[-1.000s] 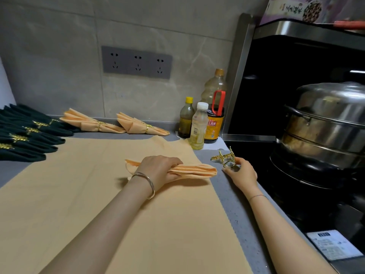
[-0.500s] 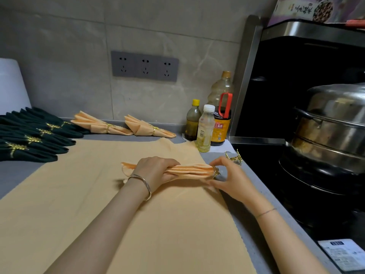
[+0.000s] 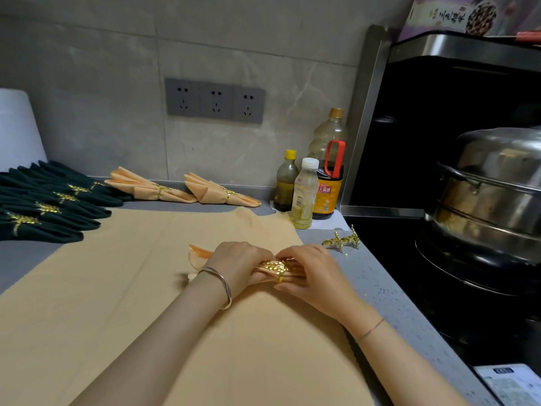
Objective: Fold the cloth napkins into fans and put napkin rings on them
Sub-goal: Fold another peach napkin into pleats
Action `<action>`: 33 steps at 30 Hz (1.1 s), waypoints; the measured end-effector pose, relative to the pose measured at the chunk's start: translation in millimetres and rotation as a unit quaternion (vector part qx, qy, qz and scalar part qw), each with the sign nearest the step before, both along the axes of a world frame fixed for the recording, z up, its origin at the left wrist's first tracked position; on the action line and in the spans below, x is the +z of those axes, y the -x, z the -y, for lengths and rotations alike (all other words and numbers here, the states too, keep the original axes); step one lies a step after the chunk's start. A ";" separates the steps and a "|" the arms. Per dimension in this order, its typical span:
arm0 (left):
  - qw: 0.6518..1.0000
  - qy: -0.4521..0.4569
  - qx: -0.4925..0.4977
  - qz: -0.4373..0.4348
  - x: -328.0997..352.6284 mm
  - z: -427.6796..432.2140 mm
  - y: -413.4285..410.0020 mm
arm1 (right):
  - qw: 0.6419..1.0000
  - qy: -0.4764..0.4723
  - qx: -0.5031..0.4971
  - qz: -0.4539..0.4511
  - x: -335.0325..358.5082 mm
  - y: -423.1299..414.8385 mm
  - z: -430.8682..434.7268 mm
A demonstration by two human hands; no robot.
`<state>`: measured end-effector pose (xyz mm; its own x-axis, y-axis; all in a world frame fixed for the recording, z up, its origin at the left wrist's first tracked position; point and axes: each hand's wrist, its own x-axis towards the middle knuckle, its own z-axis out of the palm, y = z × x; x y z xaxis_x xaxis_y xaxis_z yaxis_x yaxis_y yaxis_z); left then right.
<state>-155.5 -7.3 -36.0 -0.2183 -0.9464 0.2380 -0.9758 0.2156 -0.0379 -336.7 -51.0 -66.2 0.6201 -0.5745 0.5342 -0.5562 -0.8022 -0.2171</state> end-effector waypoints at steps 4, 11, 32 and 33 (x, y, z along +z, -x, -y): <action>0.999 -0.009 0.027 -0.042 -0.2 0.0 -8.0 | 0.999 -0.025 -0.039 -0.013 2.7 6.9 5.2; 0.998 -0.002 -0.018 -0.053 -4.8 -3.8 -2.3 | 0.998 0.001 -0.057 0.017 -2.0 6.0 6.5; 0.998 -0.028 0.055 0.026 14.9 -11.5 -52.7 | 0.990 -0.132 -0.031 -0.044 -13.9 -12.4 4.4; 0.998 -0.025 0.055 0.016 18.7 -15.2 -61.4 | 0.990 -0.133 -0.027 -0.042 -14.8 -18.4 3.7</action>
<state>-94.1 7.9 -17.3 -0.1189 -0.9755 0.1848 -0.9921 0.1093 -0.0615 -318.3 -54.7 -81.0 0.6203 -0.7219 0.3068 -0.6222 -0.6910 -0.3680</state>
